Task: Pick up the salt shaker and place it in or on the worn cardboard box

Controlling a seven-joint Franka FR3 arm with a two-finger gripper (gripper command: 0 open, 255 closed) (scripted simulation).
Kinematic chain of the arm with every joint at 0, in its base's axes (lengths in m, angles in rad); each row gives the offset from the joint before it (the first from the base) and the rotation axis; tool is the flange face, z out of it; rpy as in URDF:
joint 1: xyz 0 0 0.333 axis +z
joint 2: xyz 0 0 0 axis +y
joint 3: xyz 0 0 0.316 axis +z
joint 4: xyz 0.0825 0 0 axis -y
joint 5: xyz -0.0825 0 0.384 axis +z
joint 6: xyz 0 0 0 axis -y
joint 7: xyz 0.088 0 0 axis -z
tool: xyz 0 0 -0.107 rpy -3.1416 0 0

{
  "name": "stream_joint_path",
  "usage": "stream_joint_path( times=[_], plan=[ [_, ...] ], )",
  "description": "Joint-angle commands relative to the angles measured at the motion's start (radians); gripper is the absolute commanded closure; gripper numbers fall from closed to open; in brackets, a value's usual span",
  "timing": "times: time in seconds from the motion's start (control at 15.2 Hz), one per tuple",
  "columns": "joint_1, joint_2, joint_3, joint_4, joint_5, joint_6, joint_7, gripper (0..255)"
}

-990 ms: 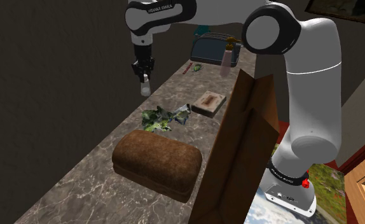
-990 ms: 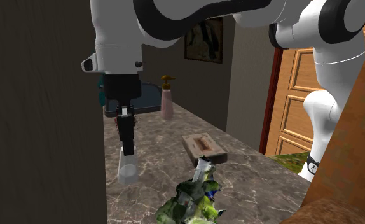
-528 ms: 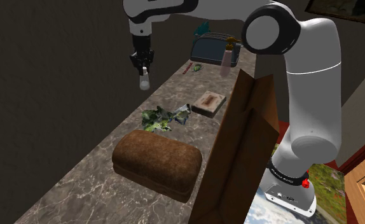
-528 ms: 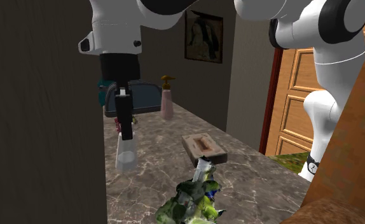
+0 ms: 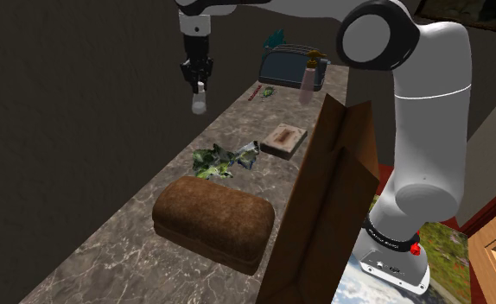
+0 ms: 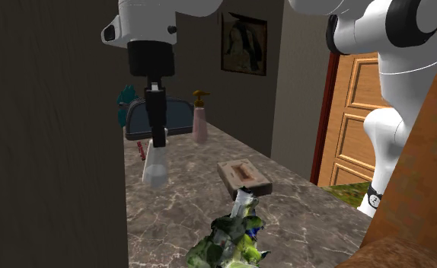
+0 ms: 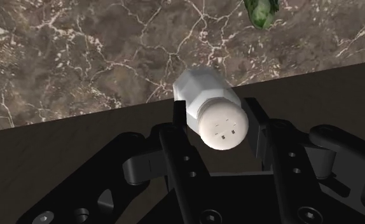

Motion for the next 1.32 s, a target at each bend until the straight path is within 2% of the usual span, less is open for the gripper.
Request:
stream_joint_path(
  times=[0.0, 0.26, 0.59, 1.25],
  plan=[
    [-0.019, -0.07, -0.006, -0.091, 0.006, 0.02, -0.025, 255],
    [-0.059, -0.219, -0.025, -0.287, 0.018, 0.062, -0.086, 255],
    [-0.104, -0.378, -0.059, -0.475, 0.025, 0.085, -0.167, 255],
    [-0.188, -0.637, -0.155, -0.73, 0.001, 0.069, -0.34, 255]
  ],
)
